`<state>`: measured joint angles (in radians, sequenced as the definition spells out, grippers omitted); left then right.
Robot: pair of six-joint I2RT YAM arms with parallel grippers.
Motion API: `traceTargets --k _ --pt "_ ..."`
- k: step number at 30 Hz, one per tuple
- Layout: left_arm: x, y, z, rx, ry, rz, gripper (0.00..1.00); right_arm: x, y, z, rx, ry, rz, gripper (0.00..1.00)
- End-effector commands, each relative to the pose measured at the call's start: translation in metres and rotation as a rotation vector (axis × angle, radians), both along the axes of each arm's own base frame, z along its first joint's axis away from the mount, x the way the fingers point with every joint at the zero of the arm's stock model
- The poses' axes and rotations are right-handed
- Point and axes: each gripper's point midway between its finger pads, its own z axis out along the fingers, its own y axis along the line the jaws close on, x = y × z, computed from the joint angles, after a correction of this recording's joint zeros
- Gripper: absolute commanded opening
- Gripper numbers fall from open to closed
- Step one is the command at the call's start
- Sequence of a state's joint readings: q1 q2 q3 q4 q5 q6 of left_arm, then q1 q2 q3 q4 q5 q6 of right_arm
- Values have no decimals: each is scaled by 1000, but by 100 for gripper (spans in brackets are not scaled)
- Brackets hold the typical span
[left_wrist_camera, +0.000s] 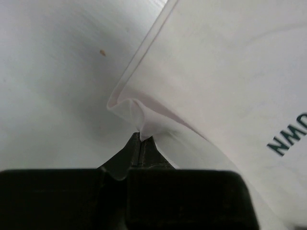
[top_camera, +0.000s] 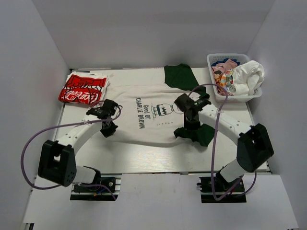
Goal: Fold and stack the t-shirts
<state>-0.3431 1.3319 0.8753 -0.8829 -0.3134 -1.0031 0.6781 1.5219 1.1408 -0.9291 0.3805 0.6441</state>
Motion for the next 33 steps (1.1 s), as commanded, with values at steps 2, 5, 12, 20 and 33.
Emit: traceTargets --k 2,5,12,20,33 --pt "34 18 13 32 -55 85 0 59 -15 29 -94 -94 75 0" --pt "61 18 16 22 -90 79 0 100 -8 43 -81 -156 155 0" --pt "104 19 10 13 -50 41 0 174 6 35 -113 -145 432 0" --pt "132 31 -3 -44 -18 79 0 256 2 47 -152 -220 444 0" --pt "174 48 -9 -127 -80 134 70 322 6 18 -184 -355 485 12"
